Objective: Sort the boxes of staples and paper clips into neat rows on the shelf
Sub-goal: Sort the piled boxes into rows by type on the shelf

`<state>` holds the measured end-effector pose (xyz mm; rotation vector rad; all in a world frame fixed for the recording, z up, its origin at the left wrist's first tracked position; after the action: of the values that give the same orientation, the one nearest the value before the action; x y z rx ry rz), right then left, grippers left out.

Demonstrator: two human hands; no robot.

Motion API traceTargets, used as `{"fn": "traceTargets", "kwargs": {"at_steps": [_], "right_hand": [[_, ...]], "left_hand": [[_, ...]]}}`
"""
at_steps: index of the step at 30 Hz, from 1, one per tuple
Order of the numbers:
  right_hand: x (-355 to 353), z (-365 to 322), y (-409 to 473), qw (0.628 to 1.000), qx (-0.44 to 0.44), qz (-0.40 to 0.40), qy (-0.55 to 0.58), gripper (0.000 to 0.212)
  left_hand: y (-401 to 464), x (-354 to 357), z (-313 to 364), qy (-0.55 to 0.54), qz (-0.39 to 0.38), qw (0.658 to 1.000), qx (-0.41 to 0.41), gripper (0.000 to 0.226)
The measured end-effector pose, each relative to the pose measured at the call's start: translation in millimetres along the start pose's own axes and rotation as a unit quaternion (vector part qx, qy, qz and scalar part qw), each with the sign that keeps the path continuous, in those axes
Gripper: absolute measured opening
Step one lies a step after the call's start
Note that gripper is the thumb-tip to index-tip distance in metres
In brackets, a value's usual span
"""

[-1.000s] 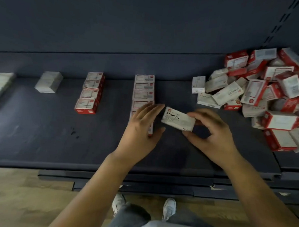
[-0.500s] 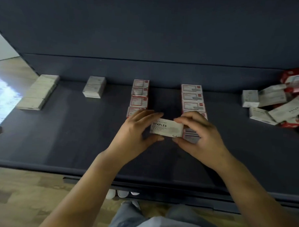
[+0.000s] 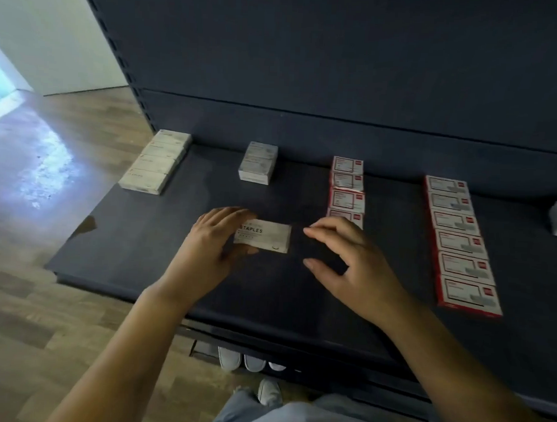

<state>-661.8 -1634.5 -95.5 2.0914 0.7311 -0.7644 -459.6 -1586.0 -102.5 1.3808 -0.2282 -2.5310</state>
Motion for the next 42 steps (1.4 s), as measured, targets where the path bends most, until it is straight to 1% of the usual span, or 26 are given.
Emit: {"fn": "traceTargets", "kwargs": {"at_steps": [3, 8, 11, 13, 17, 22, 28, 30, 35, 38, 42], "right_hand": [[24.6, -13.9, 19.5, 0.999, -0.014, -0.031, 0.003, 0.048], [55.5, -35.5, 40.2, 0.997, -0.052, -0.061, 0.017, 0.039], [63.8, -41.1, 44.0, 0.996, -0.056, -0.072, 0.021, 0.035], [66.9, -41.0, 44.3, 0.996, -0.048, -0.075, 0.031, 0.034], [66.9, -38.1, 43.9, 0.996, -0.034, -0.080, 0.021, 0.034], [61.5, -31.7, 45.1, 0.996, -0.026, -0.080, 0.004, 0.033], [56.6, -29.5, 44.1, 0.997, -0.015, -0.075, -0.004, 0.035], [57.7, -29.3, 43.1, 0.997, -0.015, -0.077, -0.005, 0.035], [57.0, -26.6, 36.0, 0.997, -0.009, -0.077, -0.003, 0.036], [50.8, -21.7, 28.9, 0.998, 0.001, -0.068, -0.002, 0.036], [34.1, -12.2, 14.0, 0.998, 0.017, -0.047, -0.021, 0.033]], "left_hand": [[-11.9, -25.3, -37.3, 0.037, 0.015, 0.998, -0.046, 0.045], [-30.2, -60.8, -101.1, 0.085, 0.040, 0.984, -0.154, 0.041], [-33.3, -70.4, -131.5, 0.115, 0.050, 0.976, -0.176, 0.039], [-29.7, -73.4, -149.7, 0.133, 0.057, 0.968, -0.207, 0.039], [-16.9, -77.2, -172.5, 0.128, 0.078, 0.959, -0.242, 0.039], [4.9, -79.4, -181.1, 0.141, 0.068, 0.963, -0.221, 0.038], [10.3, -77.3, -181.0, 0.129, 0.088, 0.958, -0.242, 0.037], [7.7, -77.3, -175.9, 0.125, 0.100, 0.960, -0.231, 0.034], [-2.2, -70.0, -141.6, 0.136, 0.162, 0.956, -0.205, 0.031], [-5.5, -50.6, -107.6, 0.140, 0.140, 0.968, -0.155, 0.037], [-6.0, -15.8, -56.7, 0.108, 0.097, 0.984, -0.103, 0.041]]}}
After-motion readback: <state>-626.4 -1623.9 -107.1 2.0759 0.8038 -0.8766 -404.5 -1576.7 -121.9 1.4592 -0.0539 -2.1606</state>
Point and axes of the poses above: each hand's wrist, its own y-axis towards the middle knuckle, its own x-axis out of the palm, z = x × y, the point moved 4 cm from there along y, towards the middle knuckle, and after that the axes turned 13 degrees about -x, right-handed, at the moved point
